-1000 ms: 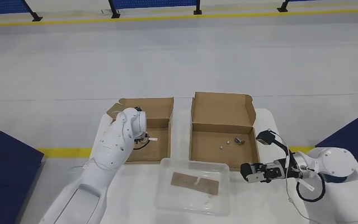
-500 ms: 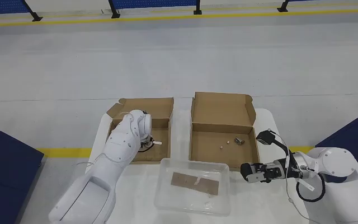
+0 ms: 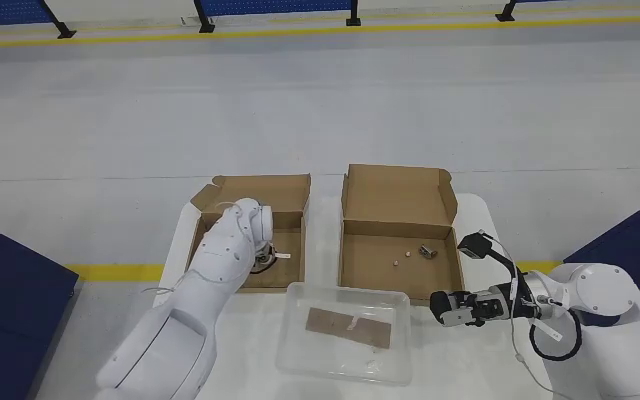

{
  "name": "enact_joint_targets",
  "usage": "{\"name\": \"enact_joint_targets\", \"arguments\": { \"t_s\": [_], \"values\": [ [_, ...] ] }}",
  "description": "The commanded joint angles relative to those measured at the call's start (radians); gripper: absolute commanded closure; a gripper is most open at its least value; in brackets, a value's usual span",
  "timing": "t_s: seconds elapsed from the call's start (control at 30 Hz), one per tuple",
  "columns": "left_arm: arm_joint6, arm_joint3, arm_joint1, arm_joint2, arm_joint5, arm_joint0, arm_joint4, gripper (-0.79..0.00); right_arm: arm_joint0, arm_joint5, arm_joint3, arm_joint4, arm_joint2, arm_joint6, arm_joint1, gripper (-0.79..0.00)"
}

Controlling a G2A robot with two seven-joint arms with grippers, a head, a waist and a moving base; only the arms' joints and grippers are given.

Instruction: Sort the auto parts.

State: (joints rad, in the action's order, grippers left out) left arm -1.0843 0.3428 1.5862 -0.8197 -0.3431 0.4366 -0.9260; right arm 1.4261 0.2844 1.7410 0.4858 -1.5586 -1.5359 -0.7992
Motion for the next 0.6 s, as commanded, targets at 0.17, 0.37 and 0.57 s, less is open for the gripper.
{"name": "enact_joint_targets", "arguments": {
  "t_s": [0.17,0.37,0.57],
  "values": [
    [0.017,-0.045,0.015,-0.001,0.012,-0.01,0.017,0.0,0.0,0.0,0.0,0.0,0.0,0.0,0.0,-0.785],
    [0.025,-0.076,0.025,-0.004,0.025,-0.019,0.029,0.0,0.0,0.0,0.0,0.0,0.0,0.0,0.0,-0.785],
    [0.03,-0.1,0.031,-0.007,0.035,-0.032,0.035,-0.237,0.0,0.0,0.0,0.0,0.0,0.0,0.0,-0.785]
  ]
}}
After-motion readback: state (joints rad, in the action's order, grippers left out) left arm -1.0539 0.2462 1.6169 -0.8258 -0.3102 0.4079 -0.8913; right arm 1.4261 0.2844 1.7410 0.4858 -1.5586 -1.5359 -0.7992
